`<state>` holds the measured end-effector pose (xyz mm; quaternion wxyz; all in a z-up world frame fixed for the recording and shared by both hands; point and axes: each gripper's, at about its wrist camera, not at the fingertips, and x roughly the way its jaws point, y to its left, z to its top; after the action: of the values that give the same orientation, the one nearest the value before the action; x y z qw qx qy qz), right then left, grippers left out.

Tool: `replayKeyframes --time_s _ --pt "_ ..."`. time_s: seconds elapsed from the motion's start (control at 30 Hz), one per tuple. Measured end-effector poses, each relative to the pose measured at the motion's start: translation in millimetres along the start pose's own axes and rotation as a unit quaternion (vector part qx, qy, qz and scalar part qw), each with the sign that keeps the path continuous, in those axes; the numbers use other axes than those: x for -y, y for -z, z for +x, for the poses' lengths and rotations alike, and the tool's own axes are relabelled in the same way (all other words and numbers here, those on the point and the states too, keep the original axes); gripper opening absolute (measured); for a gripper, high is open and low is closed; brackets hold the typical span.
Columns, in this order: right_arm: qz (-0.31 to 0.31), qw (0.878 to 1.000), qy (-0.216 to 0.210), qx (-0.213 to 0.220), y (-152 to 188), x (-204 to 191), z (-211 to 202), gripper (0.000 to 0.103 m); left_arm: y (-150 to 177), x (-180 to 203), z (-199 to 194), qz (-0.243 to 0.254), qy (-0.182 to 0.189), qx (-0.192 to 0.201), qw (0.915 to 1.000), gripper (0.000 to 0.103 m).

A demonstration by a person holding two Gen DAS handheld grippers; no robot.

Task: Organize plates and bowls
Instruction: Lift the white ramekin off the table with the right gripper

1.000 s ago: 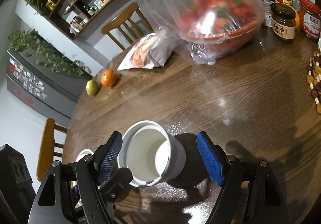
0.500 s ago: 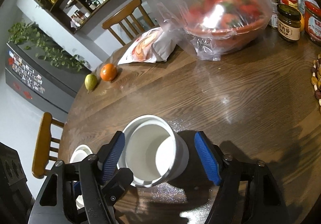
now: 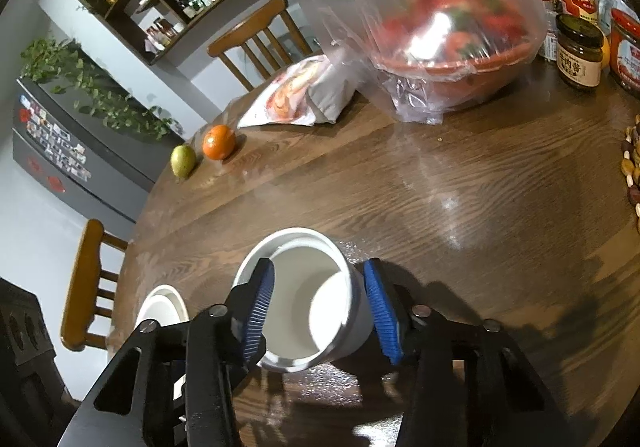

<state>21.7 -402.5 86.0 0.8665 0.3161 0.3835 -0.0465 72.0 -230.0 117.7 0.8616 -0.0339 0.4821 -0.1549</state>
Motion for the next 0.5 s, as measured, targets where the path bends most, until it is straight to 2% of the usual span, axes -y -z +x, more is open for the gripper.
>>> replayKeyframes --time_s 0.13,0.3,0.5 --pt "-0.001 1.0 0.006 -0.008 1 0 7 0.042 4 4 1 0.007 0.006 0.007 0.9999 0.051" --pt "-0.001 1.0 0.015 -0.014 2 1 15 0.042 7 8 3 0.013 0.007 0.021 0.9997 0.044" --pt "0.011 1.0 0.004 -0.024 1 8 24 0.042 7 8 7 0.014 0.001 0.034 0.9993 0.044"
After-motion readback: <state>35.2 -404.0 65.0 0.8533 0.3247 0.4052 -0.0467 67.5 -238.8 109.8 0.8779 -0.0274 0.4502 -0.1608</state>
